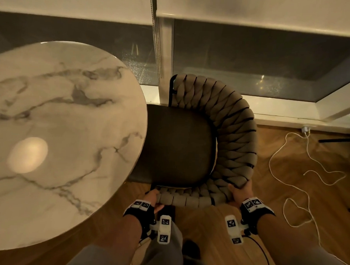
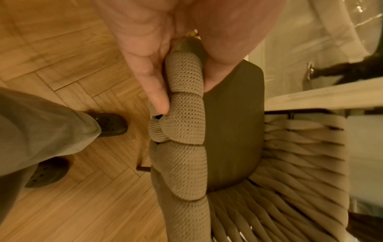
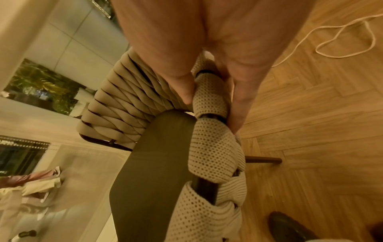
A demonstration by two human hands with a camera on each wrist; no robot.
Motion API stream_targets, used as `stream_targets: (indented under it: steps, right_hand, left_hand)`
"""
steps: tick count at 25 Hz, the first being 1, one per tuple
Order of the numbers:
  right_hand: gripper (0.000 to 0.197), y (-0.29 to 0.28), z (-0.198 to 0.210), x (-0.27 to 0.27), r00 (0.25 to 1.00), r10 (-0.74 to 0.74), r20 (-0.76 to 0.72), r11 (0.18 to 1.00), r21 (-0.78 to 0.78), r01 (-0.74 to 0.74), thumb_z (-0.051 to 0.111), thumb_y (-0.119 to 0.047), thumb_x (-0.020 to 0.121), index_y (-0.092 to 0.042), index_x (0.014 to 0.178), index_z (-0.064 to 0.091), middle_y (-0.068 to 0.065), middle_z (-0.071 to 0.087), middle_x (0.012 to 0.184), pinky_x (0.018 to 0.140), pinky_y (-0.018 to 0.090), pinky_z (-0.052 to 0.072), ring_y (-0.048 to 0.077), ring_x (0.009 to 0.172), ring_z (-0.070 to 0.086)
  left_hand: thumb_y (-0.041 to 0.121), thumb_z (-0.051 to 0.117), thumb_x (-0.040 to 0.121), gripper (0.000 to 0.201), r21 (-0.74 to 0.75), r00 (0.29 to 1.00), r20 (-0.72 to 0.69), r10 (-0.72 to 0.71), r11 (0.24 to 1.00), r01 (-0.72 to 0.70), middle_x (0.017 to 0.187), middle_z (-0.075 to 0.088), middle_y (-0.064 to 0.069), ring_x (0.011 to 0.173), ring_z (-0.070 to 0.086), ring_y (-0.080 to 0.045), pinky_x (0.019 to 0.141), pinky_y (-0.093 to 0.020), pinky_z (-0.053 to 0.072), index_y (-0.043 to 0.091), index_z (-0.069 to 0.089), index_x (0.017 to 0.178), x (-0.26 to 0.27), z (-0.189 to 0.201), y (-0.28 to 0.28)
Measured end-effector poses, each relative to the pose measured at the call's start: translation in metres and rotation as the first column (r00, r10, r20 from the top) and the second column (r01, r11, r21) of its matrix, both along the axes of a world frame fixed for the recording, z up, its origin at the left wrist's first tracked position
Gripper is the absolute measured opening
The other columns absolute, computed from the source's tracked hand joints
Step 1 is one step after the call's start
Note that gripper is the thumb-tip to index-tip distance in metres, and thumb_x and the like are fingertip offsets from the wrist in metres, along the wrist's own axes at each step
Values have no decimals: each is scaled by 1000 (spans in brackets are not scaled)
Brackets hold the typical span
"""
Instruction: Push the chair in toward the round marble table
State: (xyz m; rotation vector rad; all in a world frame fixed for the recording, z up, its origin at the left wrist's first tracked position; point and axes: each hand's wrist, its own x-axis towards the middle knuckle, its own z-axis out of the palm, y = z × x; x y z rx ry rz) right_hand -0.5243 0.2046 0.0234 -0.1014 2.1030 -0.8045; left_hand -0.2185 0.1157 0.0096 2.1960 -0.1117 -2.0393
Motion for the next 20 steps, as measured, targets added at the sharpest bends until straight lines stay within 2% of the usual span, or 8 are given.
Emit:
stream_targets:
  steps: [3, 5, 8, 10, 13, 17, 19, 20]
  right_hand:
    - [75, -2, -1, 2, 1000, -28, 9, 1000, 4, 28, 67, -4, 87, -16, 146, 22, 20, 39, 149, 99, 62, 44, 44, 132, 42]
    - [74, 0, 2, 5, 998, -46, 32, 999, -17, 46, 67, -5, 86, -20, 145, 24, 19, 39, 149, 100, 66, 43, 44, 132, 42]
    - [75, 4, 6, 13, 995, -52, 79, 999, 7, 52, 68, -7, 86, -28, 143, 24, 18, 37, 151, 95, 73, 43, 46, 131, 42]
    - [75, 5, 10, 17, 991, -57, 118, 998, 28, 54, 67, -7, 87, -32, 143, 24, 17, 35, 151, 93, 74, 43, 46, 132, 41]
    - [77, 4, 11, 16, 990, -25, 137, 999, 43, 20, 68, -10, 87, -31, 143, 21, 17, 34, 152, 94, 72, 43, 46, 131, 41]
    - [67, -4, 14, 14, 977, -28, 209, 997, 81, 11, 66, -14, 89, -40, 136, 26, 13, 38, 148, 80, 76, 48, 49, 125, 46]
    - [64, -13, 19, 15, 974, -31, 222, 998, 67, 16, 64, -13, 91, -40, 136, 27, 12, 39, 146, 77, 75, 50, 50, 123, 48]
    - [64, -18, 20, 14, 975, -20, 223, 998, 60, 7, 63, -13, 91, -41, 137, 27, 12, 39, 147, 76, 74, 50, 50, 122, 49]
  left_hand:
    - [21, 58, 88, 27, 1, 1000, 7, 13, 1000, -13, 116, 61, -20, 84, 60, -30, 51, -37, 55, 6, 58, 110, 2, -9, 2]
    - [18, 55, 91, 18, 24, 1000, -11, 14, 1000, -13, 114, 59, -18, 83, 59, -30, 55, -37, 54, 6, 58, 105, 3, -4, 3]
    - [17, 52, 94, 22, 35, 999, -15, -30, 999, 31, 109, 60, -15, 89, 58, -30, 63, -36, 53, 4, 57, 110, 9, -3, 6]
    - [18, 55, 91, 23, 58, 1000, 14, -24, 998, 23, 97, 61, -15, 85, 59, -31, 60, -38, 54, 4, 57, 109, 14, -5, 10]
    - [18, 60, 85, 21, 64, 1000, 28, 3, 998, -5, 98, 58, -18, 93, 58, -36, 59, -40, 56, 6, 59, 102, 19, -8, 11]
    - [20, 60, 85, 13, 73, 999, 49, -21, 997, 17, 97, 56, -17, 84, 58, -35, 49, -35, 55, 9, 56, 89, 19, -12, 6]
    - [19, 61, 84, 13, 49, 998, 41, -39, 998, 37, 101, 58, -18, 89, 59, -36, 53, -37, 57, 8, 57, 91, 20, -15, 0]
    - [18, 61, 84, 13, 36, 998, 45, -47, 998, 45, 104, 59, -19, 93, 59, -36, 60, -40, 59, 8, 58, 91, 22, -18, -3]
